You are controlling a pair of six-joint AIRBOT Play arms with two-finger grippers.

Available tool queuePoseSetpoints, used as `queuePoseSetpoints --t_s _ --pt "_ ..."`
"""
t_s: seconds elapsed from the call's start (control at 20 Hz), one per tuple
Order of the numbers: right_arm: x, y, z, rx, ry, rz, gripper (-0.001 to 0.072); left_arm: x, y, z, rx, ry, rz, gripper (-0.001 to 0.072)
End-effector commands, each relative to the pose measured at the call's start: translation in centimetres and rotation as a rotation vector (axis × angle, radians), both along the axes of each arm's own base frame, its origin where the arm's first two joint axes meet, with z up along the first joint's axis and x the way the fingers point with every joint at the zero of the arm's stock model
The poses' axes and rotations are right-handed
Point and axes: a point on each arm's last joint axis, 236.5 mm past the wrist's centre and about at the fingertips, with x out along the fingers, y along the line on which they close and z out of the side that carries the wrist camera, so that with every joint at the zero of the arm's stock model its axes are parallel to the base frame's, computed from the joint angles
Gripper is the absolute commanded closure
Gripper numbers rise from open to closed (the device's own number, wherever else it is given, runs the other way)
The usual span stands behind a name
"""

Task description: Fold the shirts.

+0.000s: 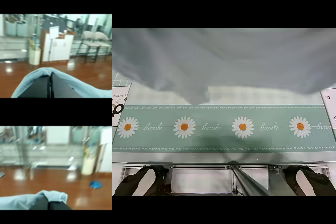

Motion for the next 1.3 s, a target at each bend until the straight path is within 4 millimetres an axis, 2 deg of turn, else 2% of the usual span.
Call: queuePoseSetpoints --t_s 0.0,0.1,0.2,0.3,0.35,0.4,0.55,0.8,0.9,1.0,1.15,1.25 --pt "-5.4 -0.5 0.5 -0.039 -0.036 -0.083 0.0691 -5.9 1.3 0.7 0.12 -0.07 0.211 0.0691" --pt "-6.4 -0.4 -0.7 -0.045 0.007 -0.092 0.0691 -8.1 2.6 0.0 0.141 -0.051 0.32 0.0691" --pt "-6.4 -0.3 -2.6 -0.047 0.086 -0.085 0.0691 -8.9 3.6 -1.4 0.144 0.009 0.376 0.0691" --pt "-5.6 -0.4 -4.1 -0.038 0.14 -0.079 0.0691 -8.0 4.3 -3.9 0.133 0.109 0.384 0.0692" --pt "-4.9 -0.5 -5.1 -0.025 0.169 -0.074 0.0691 -6.7 4.7 -5.4 0.113 0.166 0.374 0.0691" --pt "-3.8 -0.5 -6.6 -0.013 0.219 -0.062 0.0691 -5.0 4.9 -7.4 0.093 0.23 0.347 0.0691" --pt "1.0 -0.6 -12.9 0.04 0.42 -0.003 0.0691 1.3 5.6 -15.7 0.013 0.474 0.251 0.0692" --pt "11.7 -1.5 -26.3 0.143 0.751 0.096 0.0691 11.6 5.5 -28.6 -0.109 0.731 0.089 0.0691" --pt "16.3 -1.6 -32.0 0.191 0.863 0.14 0.0691 16.2 5.2 -34.3 -0.117 0.822 0.075 0.0691" --pt "21.3 -1.5 -37.5 0.239 0.924 0.152 0.0691 21.8 5.7 -39.8 -0.155 0.878 0.11 0.0692" --pt "27.3 -1.1 -43.7 0.343 0.986 0.171 0.0691 28.3 6.0 -46.5 -0.215 0.973 0.13 0.0691" --pt "30.6 -1.3 -47.3 0.38 1.035 0.183 0.0691 31.4 6.0 -50.3 -0.237 1.043 0.121 0.0691"
